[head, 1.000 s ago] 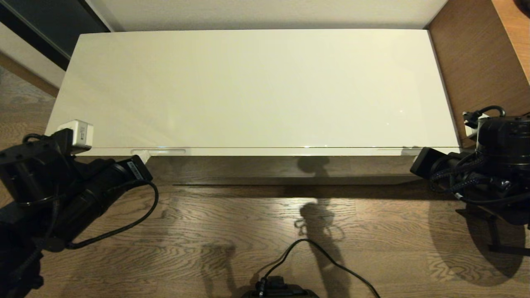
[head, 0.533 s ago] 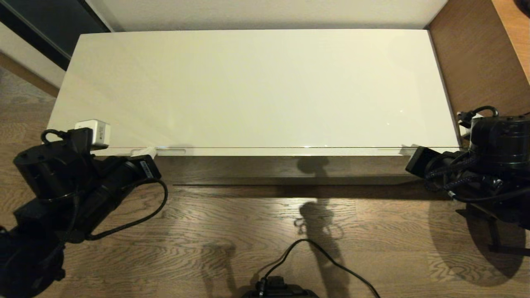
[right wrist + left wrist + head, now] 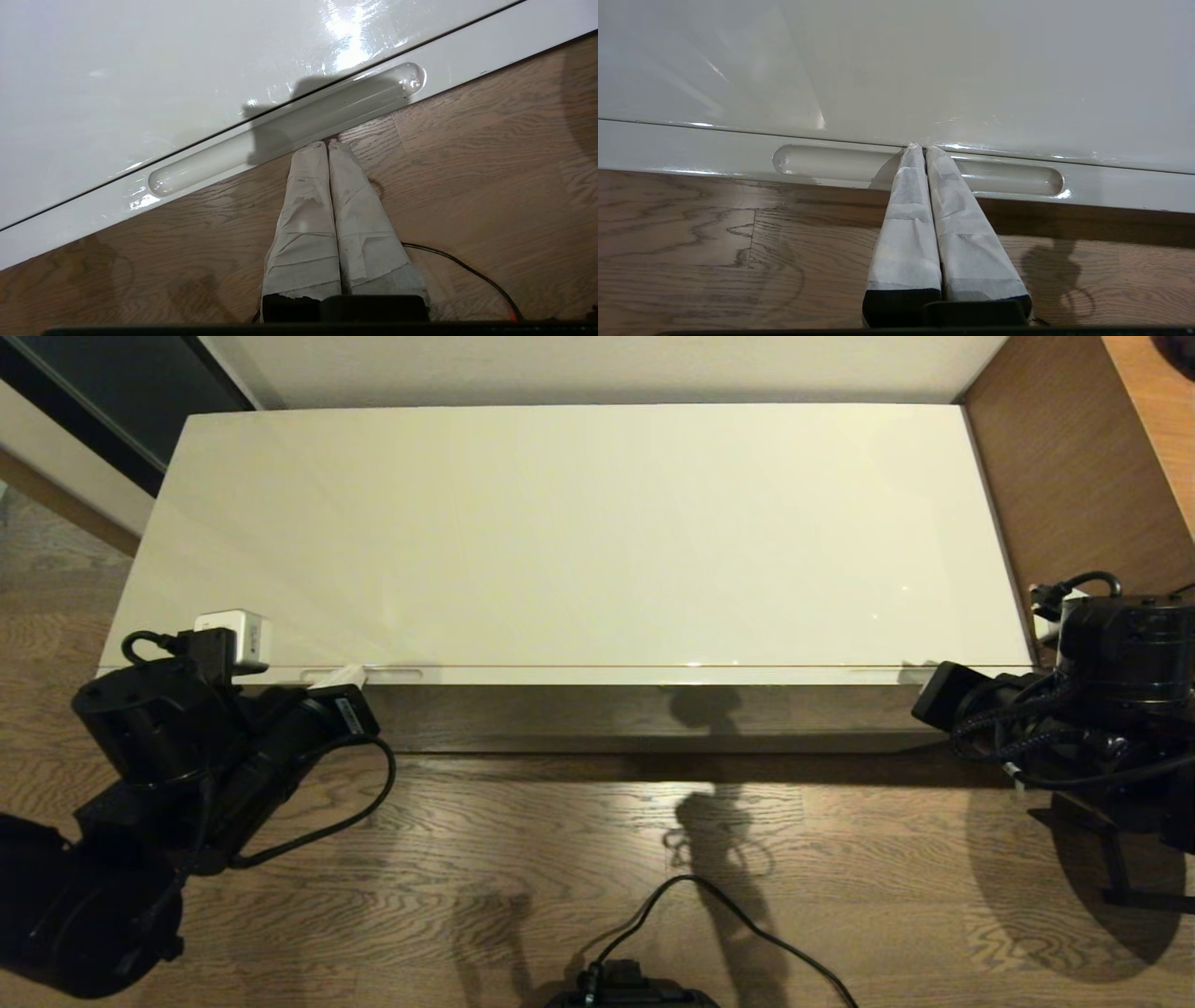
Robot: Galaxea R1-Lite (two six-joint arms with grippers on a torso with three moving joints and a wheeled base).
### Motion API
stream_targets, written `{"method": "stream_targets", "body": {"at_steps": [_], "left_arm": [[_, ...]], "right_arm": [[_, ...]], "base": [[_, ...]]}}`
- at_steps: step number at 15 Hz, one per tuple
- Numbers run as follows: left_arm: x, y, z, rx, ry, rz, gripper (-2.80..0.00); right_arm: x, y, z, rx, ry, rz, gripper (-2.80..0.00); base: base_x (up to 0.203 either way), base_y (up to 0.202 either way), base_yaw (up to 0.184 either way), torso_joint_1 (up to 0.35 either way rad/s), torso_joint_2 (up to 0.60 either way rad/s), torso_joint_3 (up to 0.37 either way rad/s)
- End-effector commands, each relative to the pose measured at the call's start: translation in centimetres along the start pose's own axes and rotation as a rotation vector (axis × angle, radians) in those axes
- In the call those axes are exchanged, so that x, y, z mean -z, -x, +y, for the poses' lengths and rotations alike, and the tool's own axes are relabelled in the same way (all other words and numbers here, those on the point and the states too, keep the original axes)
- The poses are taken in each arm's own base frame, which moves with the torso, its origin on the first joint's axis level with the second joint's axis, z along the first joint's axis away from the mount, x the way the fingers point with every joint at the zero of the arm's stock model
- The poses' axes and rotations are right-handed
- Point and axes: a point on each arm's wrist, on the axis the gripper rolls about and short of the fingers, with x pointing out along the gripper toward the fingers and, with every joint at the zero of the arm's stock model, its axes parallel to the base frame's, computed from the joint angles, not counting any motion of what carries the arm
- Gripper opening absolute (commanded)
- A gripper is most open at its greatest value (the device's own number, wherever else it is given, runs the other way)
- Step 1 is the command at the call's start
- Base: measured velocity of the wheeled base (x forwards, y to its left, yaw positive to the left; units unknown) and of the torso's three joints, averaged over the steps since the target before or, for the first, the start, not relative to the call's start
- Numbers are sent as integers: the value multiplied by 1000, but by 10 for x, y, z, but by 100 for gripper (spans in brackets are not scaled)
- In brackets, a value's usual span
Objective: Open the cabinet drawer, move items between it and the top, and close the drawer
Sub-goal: Open the drawer
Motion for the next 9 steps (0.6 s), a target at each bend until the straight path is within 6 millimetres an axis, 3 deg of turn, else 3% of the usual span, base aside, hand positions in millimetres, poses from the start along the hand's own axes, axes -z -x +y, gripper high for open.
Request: {"method": "stream_targets", "body": {"at_steps": [1, 9], "left_arm": [[5, 0, -2, 7, 3, 17, -280], [5, 0, -2, 4, 3, 16, -280]], "right_arm": [[3, -1, -1, 7, 0, 7, -280], [-16, 9, 4, -19, -13, -53, -280]], "base": [[0, 0, 0, 0, 0, 0], [0, 0, 0, 0, 0, 0]]}}
